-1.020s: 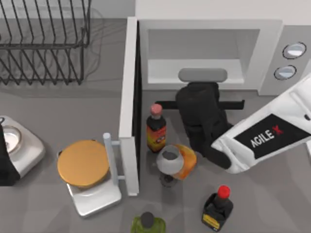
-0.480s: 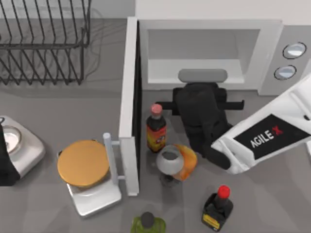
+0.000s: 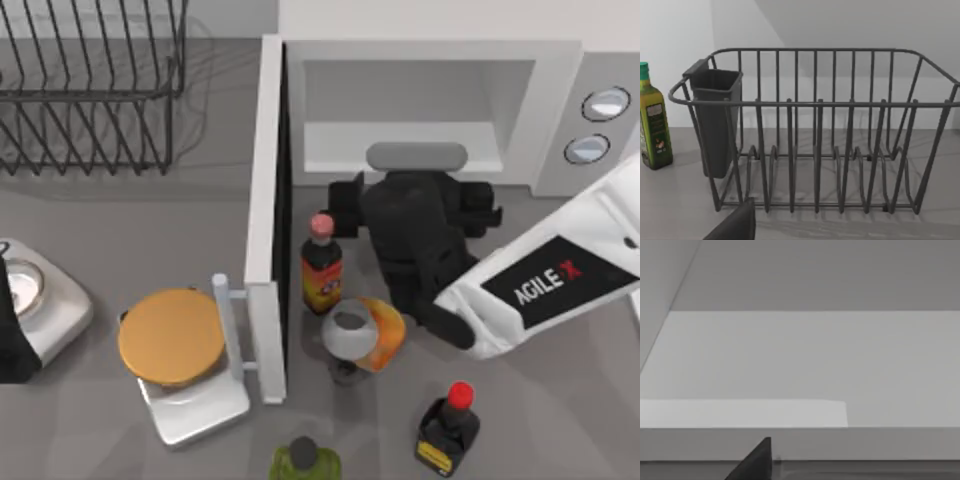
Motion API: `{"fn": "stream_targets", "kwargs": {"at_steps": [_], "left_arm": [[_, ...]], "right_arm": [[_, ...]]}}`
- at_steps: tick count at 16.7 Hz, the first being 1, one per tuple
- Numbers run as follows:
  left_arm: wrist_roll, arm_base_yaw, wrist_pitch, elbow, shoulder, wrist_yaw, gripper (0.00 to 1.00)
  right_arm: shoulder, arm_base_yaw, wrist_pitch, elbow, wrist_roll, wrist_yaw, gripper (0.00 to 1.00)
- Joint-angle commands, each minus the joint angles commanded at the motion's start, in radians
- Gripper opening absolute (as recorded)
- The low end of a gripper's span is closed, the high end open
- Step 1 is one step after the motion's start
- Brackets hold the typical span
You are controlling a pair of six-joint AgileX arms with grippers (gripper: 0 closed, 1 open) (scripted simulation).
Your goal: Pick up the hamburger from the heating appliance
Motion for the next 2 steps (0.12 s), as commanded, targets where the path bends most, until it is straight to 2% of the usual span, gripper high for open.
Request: {"fn": "stream_targets", "kwargs": {"at_steps": [2], "left_arm": [[0.000,0.000,0.000,0.000,0.000,0.000,1.00]], "right_arm": [[0.000,0.000,0.000,0.000,0.000,0.000,1.00]]}}
